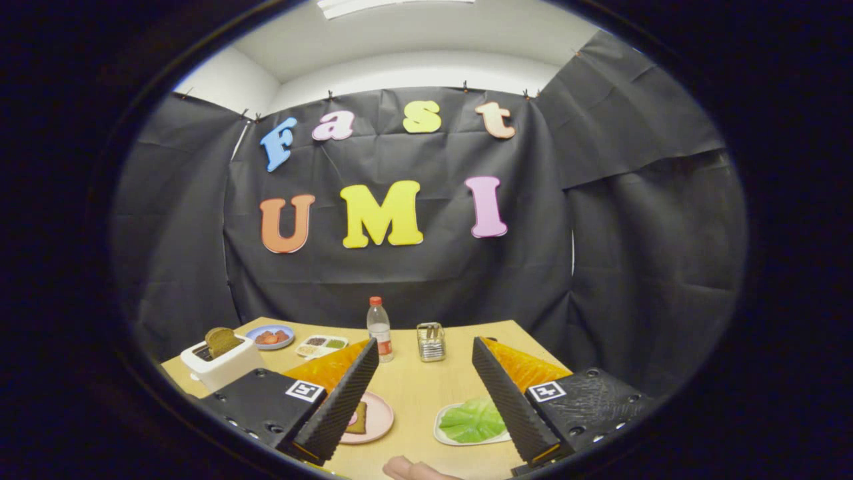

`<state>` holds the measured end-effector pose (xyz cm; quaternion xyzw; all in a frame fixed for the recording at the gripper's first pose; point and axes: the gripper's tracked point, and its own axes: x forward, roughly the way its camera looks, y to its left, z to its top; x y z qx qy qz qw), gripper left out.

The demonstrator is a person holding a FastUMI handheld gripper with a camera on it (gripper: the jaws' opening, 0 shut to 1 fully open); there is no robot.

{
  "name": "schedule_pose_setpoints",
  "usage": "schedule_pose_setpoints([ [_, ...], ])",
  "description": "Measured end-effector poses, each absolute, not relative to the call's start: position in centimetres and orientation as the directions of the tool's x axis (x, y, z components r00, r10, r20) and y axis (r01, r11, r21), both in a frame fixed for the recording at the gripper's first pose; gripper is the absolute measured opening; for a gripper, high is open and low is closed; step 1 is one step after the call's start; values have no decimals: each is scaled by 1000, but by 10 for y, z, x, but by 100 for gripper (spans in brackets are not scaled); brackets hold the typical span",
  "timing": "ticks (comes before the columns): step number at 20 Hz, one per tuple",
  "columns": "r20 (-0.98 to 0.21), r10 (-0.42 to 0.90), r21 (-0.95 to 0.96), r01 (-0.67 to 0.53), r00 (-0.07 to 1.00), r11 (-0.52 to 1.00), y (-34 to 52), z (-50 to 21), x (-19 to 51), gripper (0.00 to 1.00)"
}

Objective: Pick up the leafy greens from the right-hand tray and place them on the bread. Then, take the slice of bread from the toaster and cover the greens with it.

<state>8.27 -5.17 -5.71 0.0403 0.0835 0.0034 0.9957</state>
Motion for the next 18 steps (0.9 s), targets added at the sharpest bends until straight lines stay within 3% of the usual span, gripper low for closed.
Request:
schedule_pose_setpoints([
  [6,-275,-81,-9,82,958,997,-122,-122,136,95],
  [13,-487,-113,3,131,866,991,-168,-226,192,95],
  [18,-621,-64,43,115,782,992,-166,-275,204,94],
])
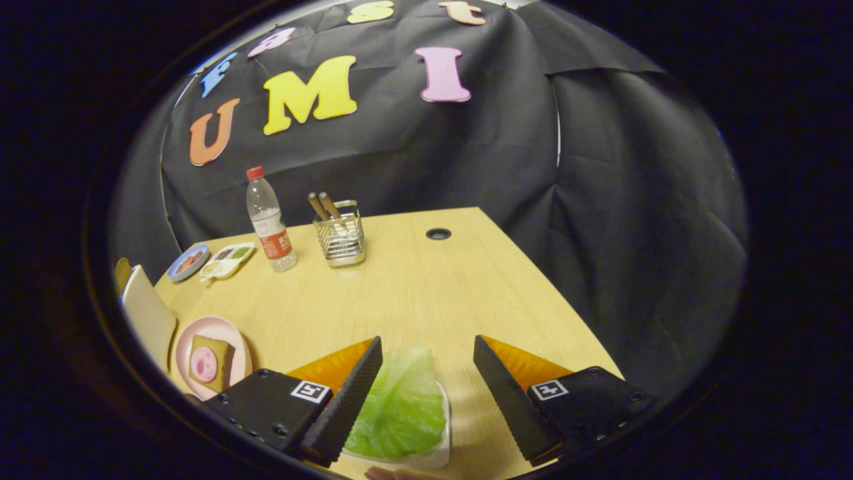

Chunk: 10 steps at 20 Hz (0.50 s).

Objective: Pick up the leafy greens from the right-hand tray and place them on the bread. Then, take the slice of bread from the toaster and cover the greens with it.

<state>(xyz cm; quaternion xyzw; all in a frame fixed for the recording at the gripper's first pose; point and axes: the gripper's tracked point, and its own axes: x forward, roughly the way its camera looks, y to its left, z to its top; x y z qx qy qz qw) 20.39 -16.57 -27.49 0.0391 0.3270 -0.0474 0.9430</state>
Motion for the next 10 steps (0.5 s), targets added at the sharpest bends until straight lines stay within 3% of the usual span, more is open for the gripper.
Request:
schedule_pose_setpoints([
  [2,-650,-32,65,97,760,993,-157,-288,211,91],
  [9,-708,-53,79,154,705,985,-155,-307,211,48],
  [10,-709,-32,97,143,704,985,-151,-306,208,46],
])
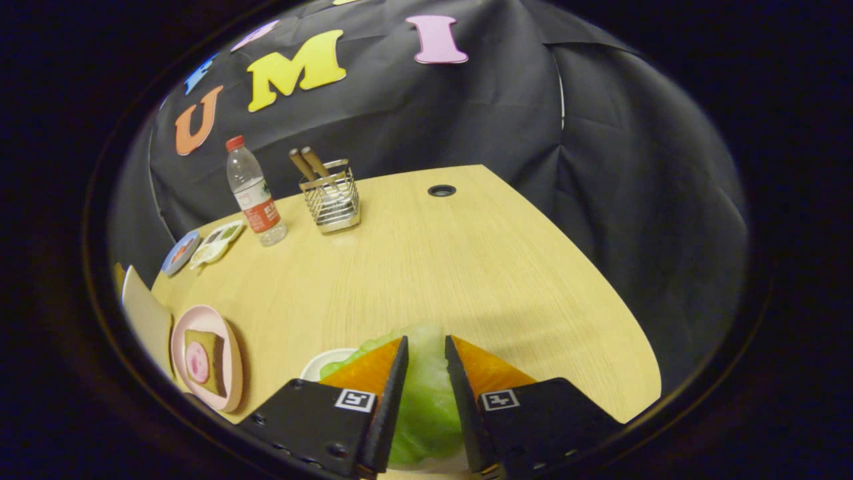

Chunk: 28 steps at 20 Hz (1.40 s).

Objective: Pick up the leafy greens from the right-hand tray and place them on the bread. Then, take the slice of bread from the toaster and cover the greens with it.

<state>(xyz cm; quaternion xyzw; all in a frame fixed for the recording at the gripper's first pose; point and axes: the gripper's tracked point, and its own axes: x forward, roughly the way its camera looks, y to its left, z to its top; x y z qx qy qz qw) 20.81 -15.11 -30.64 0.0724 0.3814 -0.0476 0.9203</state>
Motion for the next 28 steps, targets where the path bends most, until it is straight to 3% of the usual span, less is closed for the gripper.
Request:
schedule_pose_setpoints([
  [2,-714,-27,90,130,700,987,-146,-309,206,42],
  [4,-720,-7,96,109,694,989,-139,-311,206,24],
  [6,-723,-16,83,110,690,990,-141,-311,203,26],
  [8,-705,-14,100,118,709,988,-139,-303,206,9],
  [12,-643,-119,7,162,757,987,-160,-279,206,9],
  [13,-636,-108,24,160,764,987,-156,-271,203,5],
  [17,-593,-77,81,154,802,985,-145,-241,198,2],
  [28,-440,35,93,8,897,996,-58,-137,161,2],
])
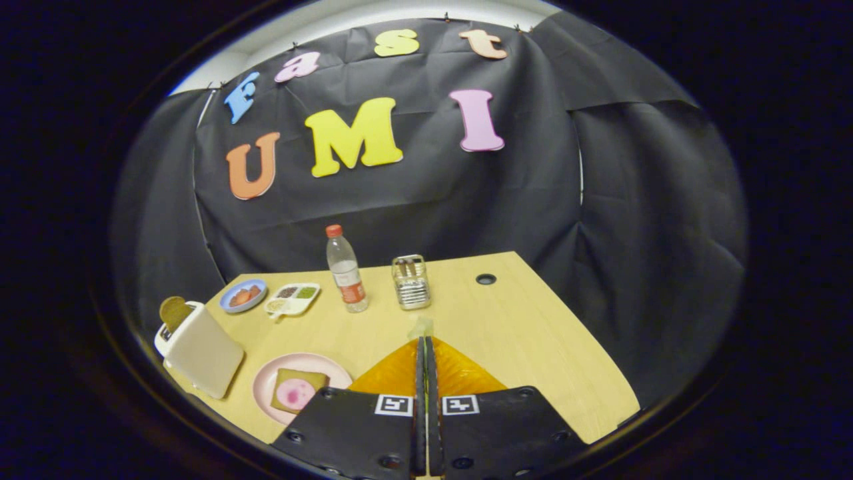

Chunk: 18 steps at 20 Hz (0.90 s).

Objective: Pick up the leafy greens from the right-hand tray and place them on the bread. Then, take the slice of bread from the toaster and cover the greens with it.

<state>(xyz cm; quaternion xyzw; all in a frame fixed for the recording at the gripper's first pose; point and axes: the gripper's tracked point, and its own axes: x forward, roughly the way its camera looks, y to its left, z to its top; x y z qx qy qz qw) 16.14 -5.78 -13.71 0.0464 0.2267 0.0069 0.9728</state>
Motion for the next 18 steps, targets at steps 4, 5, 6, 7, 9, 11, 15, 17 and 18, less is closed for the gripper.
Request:
schedule_pose_setpoints([
  [4,-450,112,96,-77,886,992,-2,-130,148,1],
  [5,-451,127,94,-94,884,991,10,-130,148,2],
  [6,-452,137,88,-110,882,990,22,-130,147,1],
  [7,-455,153,88,-127,877,988,36,-132,144,1],
  [9,-461,191,98,-164,867,981,68,-138,140,2],
  [11,-475,221,98,-198,852,975,97,-145,136,1],
  [15,-514,287,108,-271,809,957,155,-167,133,1],
  [17,-532,311,117,-295,788,948,176,-180,133,2],
  [18,-541,322,131,-300,777,945,184,-186,134,1],
])
